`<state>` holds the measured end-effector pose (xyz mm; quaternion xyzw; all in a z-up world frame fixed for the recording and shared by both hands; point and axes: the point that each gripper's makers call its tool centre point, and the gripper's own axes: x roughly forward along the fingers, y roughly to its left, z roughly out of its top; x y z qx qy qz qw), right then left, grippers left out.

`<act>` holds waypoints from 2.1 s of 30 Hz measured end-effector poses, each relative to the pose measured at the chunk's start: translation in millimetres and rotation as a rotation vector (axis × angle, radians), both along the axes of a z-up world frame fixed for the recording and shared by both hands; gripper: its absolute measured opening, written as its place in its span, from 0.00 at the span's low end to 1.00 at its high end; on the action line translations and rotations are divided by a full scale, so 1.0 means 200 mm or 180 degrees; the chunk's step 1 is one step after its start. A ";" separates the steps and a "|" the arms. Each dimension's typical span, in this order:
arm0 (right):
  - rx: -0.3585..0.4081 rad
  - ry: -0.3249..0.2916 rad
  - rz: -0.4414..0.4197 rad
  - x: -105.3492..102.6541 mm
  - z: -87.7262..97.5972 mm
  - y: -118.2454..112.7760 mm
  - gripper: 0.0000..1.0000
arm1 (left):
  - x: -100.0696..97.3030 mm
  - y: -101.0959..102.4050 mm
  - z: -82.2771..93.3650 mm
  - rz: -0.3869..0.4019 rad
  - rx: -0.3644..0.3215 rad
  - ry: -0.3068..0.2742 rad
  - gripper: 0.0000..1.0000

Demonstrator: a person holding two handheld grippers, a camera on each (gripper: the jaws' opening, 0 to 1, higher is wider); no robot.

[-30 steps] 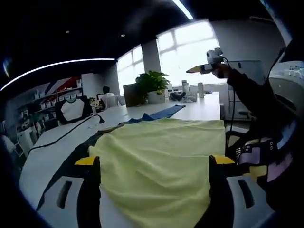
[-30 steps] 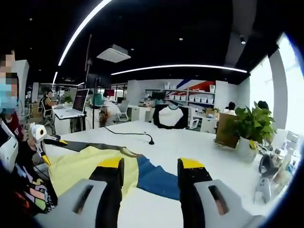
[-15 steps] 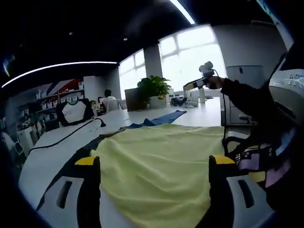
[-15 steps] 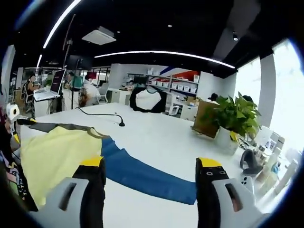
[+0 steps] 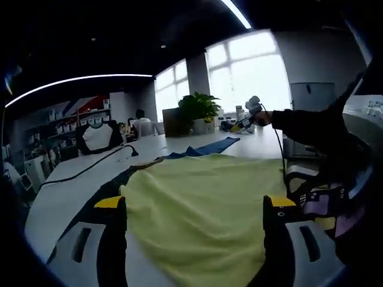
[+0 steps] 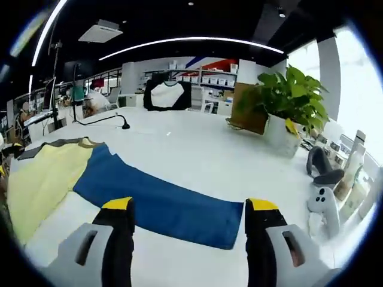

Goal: Fold the garment on the visible template until the final outline fits inside the template.

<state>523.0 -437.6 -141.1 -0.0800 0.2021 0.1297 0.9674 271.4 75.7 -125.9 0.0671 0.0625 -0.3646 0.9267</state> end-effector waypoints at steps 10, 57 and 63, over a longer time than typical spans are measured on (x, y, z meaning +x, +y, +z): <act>-0.0298 0.0209 -0.0109 0.16 -0.13 -0.06 0.66 | 0.01 0.01 0.00 0.0065 0.0001 -0.0002 1.00; 0.0016 0.0090 -0.0642 0.17 -0.27 -0.16 0.04 | 0.01 0.05 -0.03 0.0098 0.0138 -0.0044 0.96; 0.0017 0.0135 -0.0723 0.14 -0.27 -0.19 0.05 | 0.02 0.07 -0.03 0.0141 0.0117 -0.0026 0.96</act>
